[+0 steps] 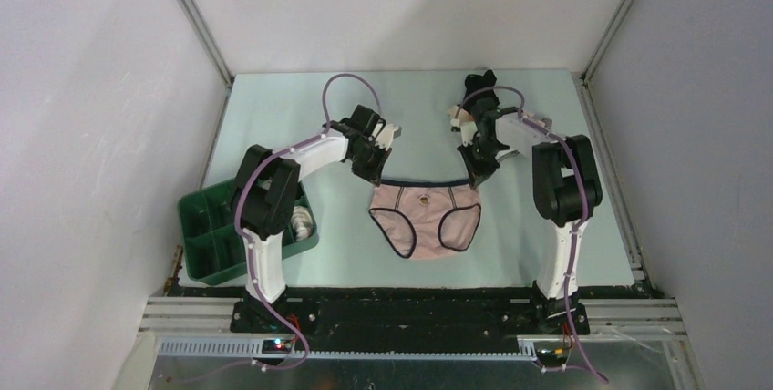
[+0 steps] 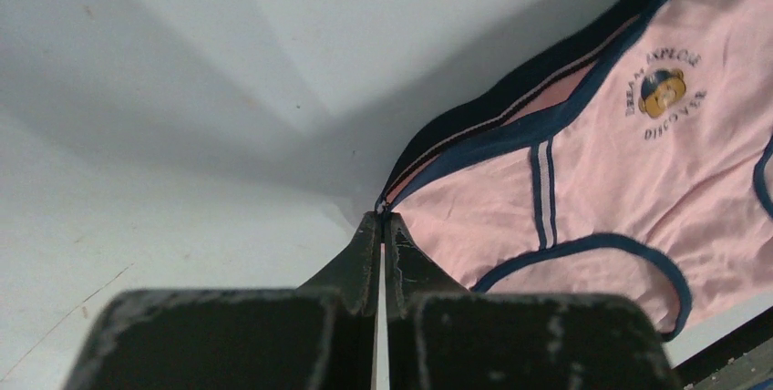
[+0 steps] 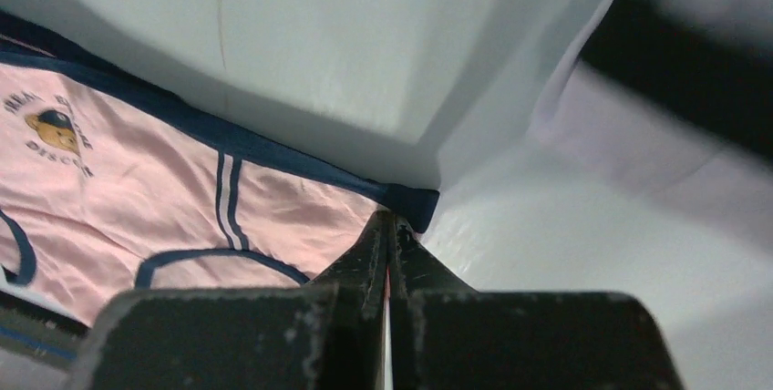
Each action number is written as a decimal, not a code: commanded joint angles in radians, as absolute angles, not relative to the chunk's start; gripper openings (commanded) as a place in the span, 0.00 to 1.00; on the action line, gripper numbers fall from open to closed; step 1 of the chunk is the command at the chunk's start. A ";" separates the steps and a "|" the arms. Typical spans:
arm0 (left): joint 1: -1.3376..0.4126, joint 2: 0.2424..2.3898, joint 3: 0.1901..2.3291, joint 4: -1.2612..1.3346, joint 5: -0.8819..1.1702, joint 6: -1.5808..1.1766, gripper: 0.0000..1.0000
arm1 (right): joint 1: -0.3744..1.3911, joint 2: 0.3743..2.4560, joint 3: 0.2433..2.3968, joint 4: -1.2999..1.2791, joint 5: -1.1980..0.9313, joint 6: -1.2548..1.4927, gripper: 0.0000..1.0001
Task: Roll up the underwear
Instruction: Flatten out the underwear at the center of the board, then fold the underwear at the center of the board.
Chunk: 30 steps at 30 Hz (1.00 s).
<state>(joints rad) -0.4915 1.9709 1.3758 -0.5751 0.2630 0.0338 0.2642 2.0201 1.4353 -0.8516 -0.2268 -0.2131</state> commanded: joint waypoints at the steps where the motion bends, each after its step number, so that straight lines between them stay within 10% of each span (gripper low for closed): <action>1: -0.492 1.964 1.438 -0.583 0.219 -0.005 0.00 | 0.257 2.055 1.595 -0.800 -0.275 -0.308 0.00; 11: -0.456 1.928 1.385 -0.556 0.286 -0.067 0.00 | 0.362 1.613 1.350 -0.411 -0.437 -0.291 0.02; 15: -0.443 1.912 1.360 -0.546 0.340 -0.077 0.00 | 0.481 1.398 1.043 -0.051 -0.559 -0.318 0.67; 17: -0.428 1.896 1.337 -0.534 0.361 -0.086 0.00 | 0.546 1.451 1.038 -0.091 -0.644 -0.370 0.73; 30: -0.289 1.907 1.300 -0.500 0.623 -0.078 0.00 | 0.851 1.840 1.277 -0.150 -0.477 -0.513 0.37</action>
